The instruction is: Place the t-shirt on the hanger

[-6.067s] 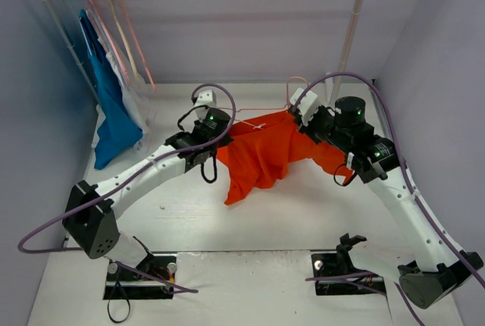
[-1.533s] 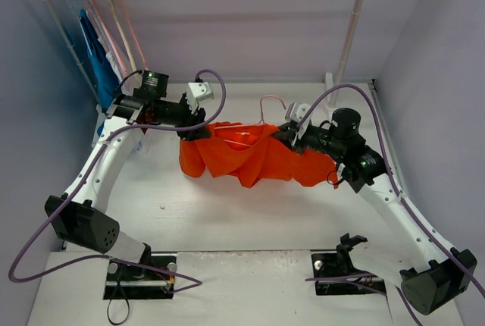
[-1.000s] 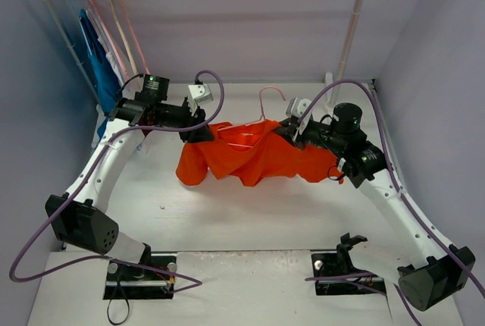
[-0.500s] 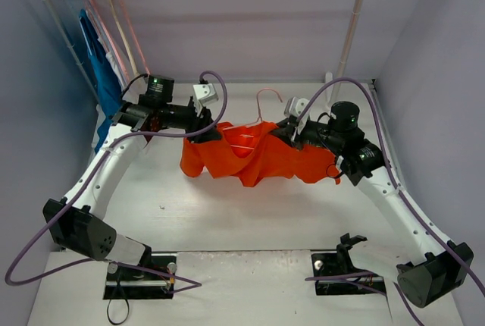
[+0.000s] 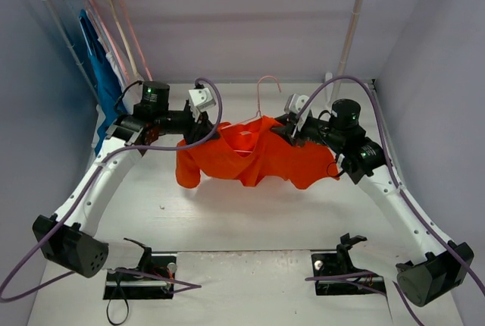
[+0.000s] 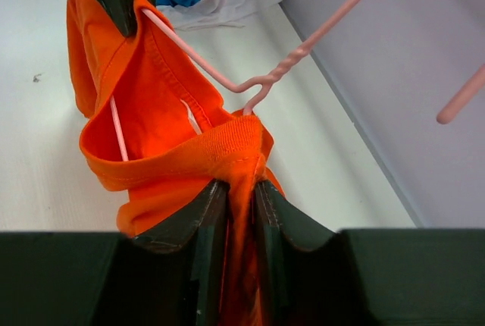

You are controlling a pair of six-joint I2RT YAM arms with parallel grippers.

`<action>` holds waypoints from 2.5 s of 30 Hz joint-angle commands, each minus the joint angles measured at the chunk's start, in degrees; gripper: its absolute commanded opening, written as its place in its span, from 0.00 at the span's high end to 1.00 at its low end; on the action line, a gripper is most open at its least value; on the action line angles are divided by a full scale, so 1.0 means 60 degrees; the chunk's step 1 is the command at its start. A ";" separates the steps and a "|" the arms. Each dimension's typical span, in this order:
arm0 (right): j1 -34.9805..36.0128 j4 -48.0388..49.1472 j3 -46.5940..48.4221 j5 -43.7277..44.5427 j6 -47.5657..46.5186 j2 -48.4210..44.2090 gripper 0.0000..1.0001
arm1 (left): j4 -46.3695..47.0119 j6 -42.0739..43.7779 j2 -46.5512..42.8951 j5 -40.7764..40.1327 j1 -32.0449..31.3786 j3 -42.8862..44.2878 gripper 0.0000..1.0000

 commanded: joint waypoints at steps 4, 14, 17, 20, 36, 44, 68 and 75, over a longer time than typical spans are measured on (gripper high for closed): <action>-0.0080 -0.0075 0.0554 0.0753 -0.0451 -0.0455 0.52 | 0.2932 -0.0791 -0.1378 -0.1170 0.0027 -0.0566 1.00; -0.0197 -0.0664 0.0890 0.2730 -0.0510 -0.1333 0.39 | 0.4704 -0.1523 -0.2259 -0.3424 -0.0061 -0.0364 1.00; -0.0212 -0.0342 0.1109 0.3200 -0.0292 -0.1582 0.37 | 0.5189 -0.1860 -0.2187 -0.3967 -0.0134 0.0468 1.00; -0.0197 0.0288 0.1300 0.3743 -0.0115 -0.1802 0.37 | 0.5160 -0.1904 -0.1850 -0.4393 -0.0207 0.1857 1.00; -0.0212 0.1212 0.0744 0.4886 0.0164 -0.2257 0.35 | 0.2937 -0.3413 -0.0224 -0.4438 -0.0207 0.6128 1.00; -0.0197 0.1139 0.0466 0.4945 0.0281 -0.2345 0.35 | 0.0254 -0.3091 -0.0004 -0.5666 -0.0222 0.5908 1.00; -0.0197 0.0597 0.0305 0.4901 0.0589 -0.2667 0.35 | 0.1864 -0.2432 0.2485 -1.2289 -0.0383 0.7210 1.00; -0.0197 0.0392 0.0202 0.5003 0.0559 -0.2799 0.34 | 0.1806 -0.2285 0.2897 -1.2964 -0.0397 0.6920 1.00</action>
